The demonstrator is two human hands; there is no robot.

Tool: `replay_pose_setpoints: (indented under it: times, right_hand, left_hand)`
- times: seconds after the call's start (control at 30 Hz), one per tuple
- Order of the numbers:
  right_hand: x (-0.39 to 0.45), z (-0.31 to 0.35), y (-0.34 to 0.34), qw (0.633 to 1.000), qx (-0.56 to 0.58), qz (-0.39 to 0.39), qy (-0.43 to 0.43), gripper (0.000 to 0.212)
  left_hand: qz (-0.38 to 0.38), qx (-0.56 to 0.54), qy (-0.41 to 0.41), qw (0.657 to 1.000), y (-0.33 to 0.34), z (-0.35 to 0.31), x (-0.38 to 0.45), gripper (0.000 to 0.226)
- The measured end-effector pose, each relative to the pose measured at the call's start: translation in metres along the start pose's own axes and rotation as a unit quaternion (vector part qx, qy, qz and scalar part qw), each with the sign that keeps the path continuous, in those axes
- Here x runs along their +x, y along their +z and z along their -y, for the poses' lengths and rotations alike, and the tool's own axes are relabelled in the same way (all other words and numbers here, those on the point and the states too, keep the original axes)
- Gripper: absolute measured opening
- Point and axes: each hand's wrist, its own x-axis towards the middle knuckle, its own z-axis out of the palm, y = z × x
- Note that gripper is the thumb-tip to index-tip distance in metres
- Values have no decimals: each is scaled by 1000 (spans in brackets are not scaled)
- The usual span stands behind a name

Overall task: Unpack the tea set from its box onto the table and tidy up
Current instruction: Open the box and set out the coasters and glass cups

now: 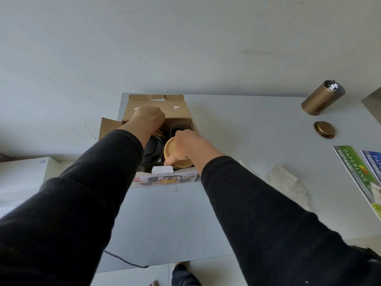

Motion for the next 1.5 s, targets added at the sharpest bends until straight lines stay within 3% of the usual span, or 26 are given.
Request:
replay_pose_setpoints:
  times: [0.3, 0.53, 0.7, 0.97, 1.1, 1.27, 1.5]
  right_hand:
    - [-1, -2, 1, 1000, -6, -4, -1, 78]
    - [8, 1, 17, 999, -11, -13, 39, 99]
    - [22, 4, 30, 997, -35, -37, 61, 103]
    - [16, 4, 28, 996, -25, -54, 65, 100]
    - [3, 5, 20, 998, -21, -37, 51, 106]
    - [-19, 7, 5, 997, -14, -66, 47, 99]
    - [-49, 6, -14, 991, 26, -114, 67, 100]
  left_hand:
    - [-1, 13, 2, 1000, 1, -1, 3, 18]
    - [7, 42, -7, 999, 0, -8, 8, 17]
    - [7, 17, -10, 1000, -3, -2, 5, 30]
    - [-33, -86, -22, 996, -8, 25, -7, 28]
    - [-76, -187, -47, 978, -18, 47, -16, 29]
    - [-122, -236, -62, 962, -24, 62, -38, 33]
    - [-151, -446, -119, 874, -39, 47, -62, 33]
